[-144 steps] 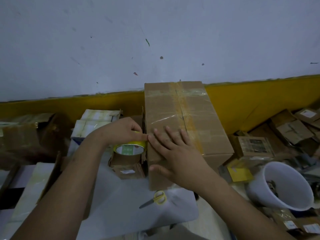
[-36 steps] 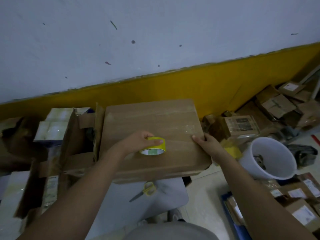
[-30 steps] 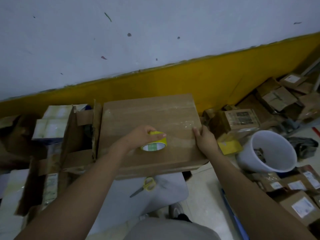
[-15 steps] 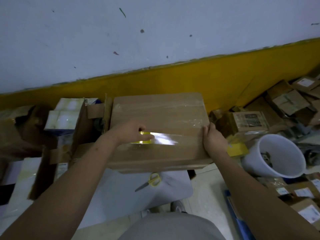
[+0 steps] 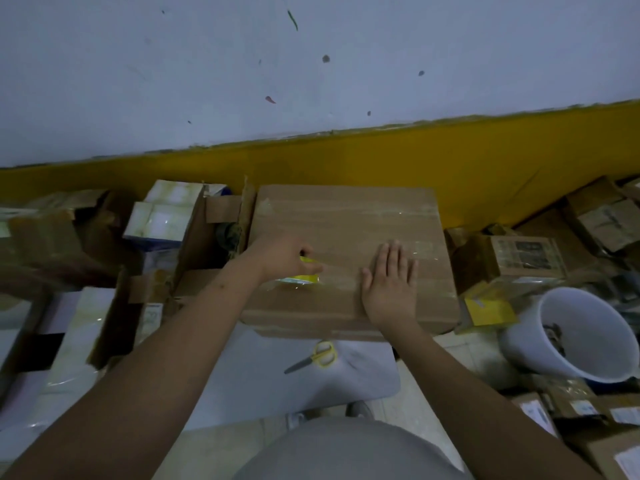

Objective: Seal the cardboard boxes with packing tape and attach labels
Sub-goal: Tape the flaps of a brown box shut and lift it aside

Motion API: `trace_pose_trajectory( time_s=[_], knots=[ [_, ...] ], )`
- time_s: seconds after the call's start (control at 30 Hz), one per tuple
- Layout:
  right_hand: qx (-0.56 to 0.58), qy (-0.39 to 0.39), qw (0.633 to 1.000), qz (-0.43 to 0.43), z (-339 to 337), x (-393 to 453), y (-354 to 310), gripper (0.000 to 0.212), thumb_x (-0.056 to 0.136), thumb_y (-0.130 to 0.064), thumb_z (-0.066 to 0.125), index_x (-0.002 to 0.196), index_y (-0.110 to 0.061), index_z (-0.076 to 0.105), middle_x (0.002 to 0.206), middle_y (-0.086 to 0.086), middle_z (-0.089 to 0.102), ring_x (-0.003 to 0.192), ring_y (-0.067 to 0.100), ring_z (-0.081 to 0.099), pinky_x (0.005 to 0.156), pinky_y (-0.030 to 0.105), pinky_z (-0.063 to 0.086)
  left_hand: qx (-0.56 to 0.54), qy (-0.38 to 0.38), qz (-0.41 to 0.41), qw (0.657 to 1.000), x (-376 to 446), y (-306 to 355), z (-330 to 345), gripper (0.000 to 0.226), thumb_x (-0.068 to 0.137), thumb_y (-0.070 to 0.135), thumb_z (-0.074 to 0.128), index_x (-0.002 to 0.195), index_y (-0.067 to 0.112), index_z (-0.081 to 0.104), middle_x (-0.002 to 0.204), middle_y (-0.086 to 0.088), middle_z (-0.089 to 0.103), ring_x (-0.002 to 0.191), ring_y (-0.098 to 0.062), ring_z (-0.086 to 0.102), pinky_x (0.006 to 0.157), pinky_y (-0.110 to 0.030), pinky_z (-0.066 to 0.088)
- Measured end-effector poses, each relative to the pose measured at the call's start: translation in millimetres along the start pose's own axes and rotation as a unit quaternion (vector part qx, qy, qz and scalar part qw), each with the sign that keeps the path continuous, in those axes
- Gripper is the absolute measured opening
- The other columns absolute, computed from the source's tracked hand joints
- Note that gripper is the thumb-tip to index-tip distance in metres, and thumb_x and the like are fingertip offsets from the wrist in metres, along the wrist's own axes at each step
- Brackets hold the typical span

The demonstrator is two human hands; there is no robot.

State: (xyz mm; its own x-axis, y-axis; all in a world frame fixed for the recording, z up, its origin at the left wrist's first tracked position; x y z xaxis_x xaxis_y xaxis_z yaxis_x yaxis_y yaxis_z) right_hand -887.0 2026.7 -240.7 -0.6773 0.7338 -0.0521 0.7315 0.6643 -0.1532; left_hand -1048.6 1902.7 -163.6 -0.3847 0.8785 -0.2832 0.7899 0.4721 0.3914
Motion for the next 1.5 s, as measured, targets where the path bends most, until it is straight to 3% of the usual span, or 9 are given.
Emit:
trace_pose_trajectory(
  time_s=[0.17, 0.37, 0.57, 0.73, 0.87, 1.1, 1.33, 1.5],
  knots=[
    [-0.007, -0.007, 1.0, -0.016, 7, 2, -12, 0.079, 0.093, -0.05, -0.002, 0.158, -0.007, 0.007, 0.166, 0.015, 0.003, 0.153, 0.031, -0.002, 0.12, 0.05, -0.011, -0.101, -0.024, -0.017, 0.994, -7, -10, -2, 0.052, 0.091, 0.057, 0.064, 0.065, 0.018, 0.041, 0.063, -0.002, 0.032, 0.056, -0.013, 0.031, 0.057, -0.032, 0.021],
    [0.023, -0.042, 0.999, 0.007, 9, 0, -30, 0.067, 0.103, -0.029, 0.027, 0.157, -0.002, -0.001, 0.165, 0.017, -0.005, 0.153, 0.031, -0.01, 0.121, 0.051, -0.01, -0.159, -0.053, -0.011, 0.986, -10, -13, 1, 0.041, 0.097, 0.042, 0.062, 0.065, 0.021, 0.047, 0.064, 0.001, 0.037, 0.058, -0.01, 0.035, 0.058, -0.032, 0.027],
    [0.057, -0.004, 0.998, -0.025, 8, -6, -51, 0.082, 0.09, -0.045, -0.005, 0.157, 0.0, 0.009, 0.165, 0.019, 0.004, 0.153, 0.031, -0.003, 0.122, 0.047, -0.007, -0.145, -0.048, -0.015, 0.988, -6, -15, 2, 0.038, 0.093, 0.053, 0.063, 0.066, 0.027, 0.057, 0.062, 0.007, 0.046, 0.058, -0.011, 0.042, 0.058, -0.034, 0.032],
    [0.029, 0.002, 0.998, -0.048, 12, -4, -48, 0.079, 0.095, -0.048, 0.001, 0.157, -0.002, 0.013, 0.164, 0.02, 0.008, 0.153, 0.033, 0.003, 0.123, 0.049, -0.001, -0.079, -0.066, -0.013, 0.995, -2, -5, 3, 0.049, 0.09, 0.053, 0.064, 0.067, 0.011, 0.057, 0.061, -0.002, 0.04, 0.055, -0.016, 0.035, 0.054, -0.033, 0.026],
    [0.019, -0.008, 0.998, -0.062, 13, -4, -42, 0.077, 0.095, -0.048, -0.001, 0.158, -0.006, 0.011, 0.165, 0.018, 0.007, 0.153, 0.031, 0.002, 0.123, 0.05, -0.002, -0.056, -0.083, -0.015, 0.995, -3, 3, 2, 0.042, 0.092, 0.047, 0.065, 0.066, 0.016, 0.053, 0.059, -0.003, 0.035, 0.054, -0.018, 0.031, 0.052, -0.031, 0.021],
    [0.012, -0.008, 0.998, -0.053, 9, -5, -12, 0.075, 0.095, -0.052, 0.003, 0.159, -0.013, 0.014, 0.165, 0.017, 0.01, 0.153, 0.033, 0.004, 0.121, 0.055, -0.004, -0.055, -0.085, -0.013, 0.995, -2, 24, 6, 0.054, 0.092, 0.047, 0.066, 0.057, 0.018, 0.037, 0.056, -0.001, 0.027, 0.049, -0.017, 0.024, 0.054, -0.033, 0.018],
    [0.001, -0.04, 0.998, -0.047, 6, -3, 14, 0.08, 0.088, -0.06, -0.01, 0.159, -0.023, -0.005, 0.165, 0.013, -0.009, 0.152, 0.031, -0.013, 0.119, 0.056, -0.012, 0.042, -0.045, -0.003, 0.998, -6, 42, 11, 0.053, 0.092, 0.047, 0.064, 0.059, 0.017, 0.035, 0.055, -0.001, 0.027, 0.049, -0.018, 0.025, 0.051, -0.031, 0.016],
    [-0.008, -0.051, 0.998, -0.043, 6, -4, 13, 0.068, 0.1, -0.056, 0.004, 0.158, -0.023, -0.009, 0.165, 0.014, -0.014, 0.151, 0.032, -0.017, 0.119, 0.057, -0.012, 0.034, -0.041, -0.026, 0.998, -30, 7, 6, 0.055, 0.092, 0.055, 0.06, 0.062, 0.017, 0.034, 0.063, -0.003, 0.029, 0.056, -0.021, 0.029, 0.055, -0.036, 0.02]
  ],
)
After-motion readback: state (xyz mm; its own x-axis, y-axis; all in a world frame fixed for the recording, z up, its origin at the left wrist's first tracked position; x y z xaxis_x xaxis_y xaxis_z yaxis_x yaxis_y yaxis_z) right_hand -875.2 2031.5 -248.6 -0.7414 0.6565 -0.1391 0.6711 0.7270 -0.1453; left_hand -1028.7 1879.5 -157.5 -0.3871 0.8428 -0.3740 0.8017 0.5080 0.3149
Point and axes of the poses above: each hand's wrist, its own x-axis towards the middle knuckle, its own z-axis out of the palm, y = z × x, the point moved 9 cm from there along x, towards the middle knuckle
